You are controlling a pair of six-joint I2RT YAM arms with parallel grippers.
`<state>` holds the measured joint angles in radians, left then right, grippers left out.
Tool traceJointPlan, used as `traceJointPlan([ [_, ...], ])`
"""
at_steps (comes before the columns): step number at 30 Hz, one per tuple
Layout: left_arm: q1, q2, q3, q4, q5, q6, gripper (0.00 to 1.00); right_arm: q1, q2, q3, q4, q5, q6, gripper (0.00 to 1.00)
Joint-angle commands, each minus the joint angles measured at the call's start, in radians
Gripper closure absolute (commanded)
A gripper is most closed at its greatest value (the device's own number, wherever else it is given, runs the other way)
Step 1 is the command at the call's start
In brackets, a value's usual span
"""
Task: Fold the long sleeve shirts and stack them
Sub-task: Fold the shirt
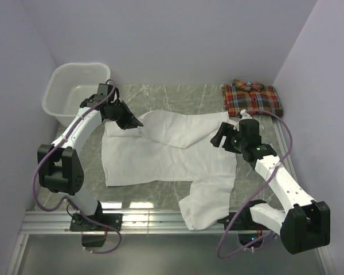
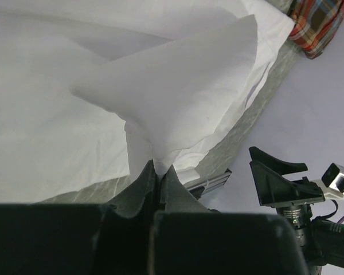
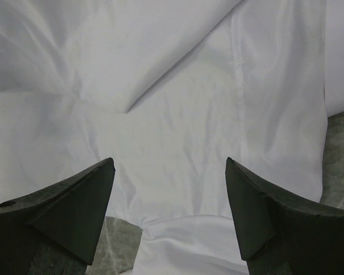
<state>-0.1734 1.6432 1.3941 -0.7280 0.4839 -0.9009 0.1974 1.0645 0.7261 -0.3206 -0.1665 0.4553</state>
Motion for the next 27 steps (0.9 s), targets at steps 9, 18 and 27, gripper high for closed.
traceJointPlan([
  [9,0.044,0.009,-0.032,-0.037,-0.313,0.042,0.68,0.0,0.008,-0.033,0.072,-0.028,-0.007,0.15],
  [18,0.057,0.05,-0.003,0.047,-0.392,0.149,0.31,0.004,0.002,-0.042,0.077,-0.034,-0.015,0.15],
  [27,0.057,0.058,-0.083,0.16,-0.459,0.254,0.33,0.008,0.022,-0.057,0.104,-0.06,-0.02,0.15],
])
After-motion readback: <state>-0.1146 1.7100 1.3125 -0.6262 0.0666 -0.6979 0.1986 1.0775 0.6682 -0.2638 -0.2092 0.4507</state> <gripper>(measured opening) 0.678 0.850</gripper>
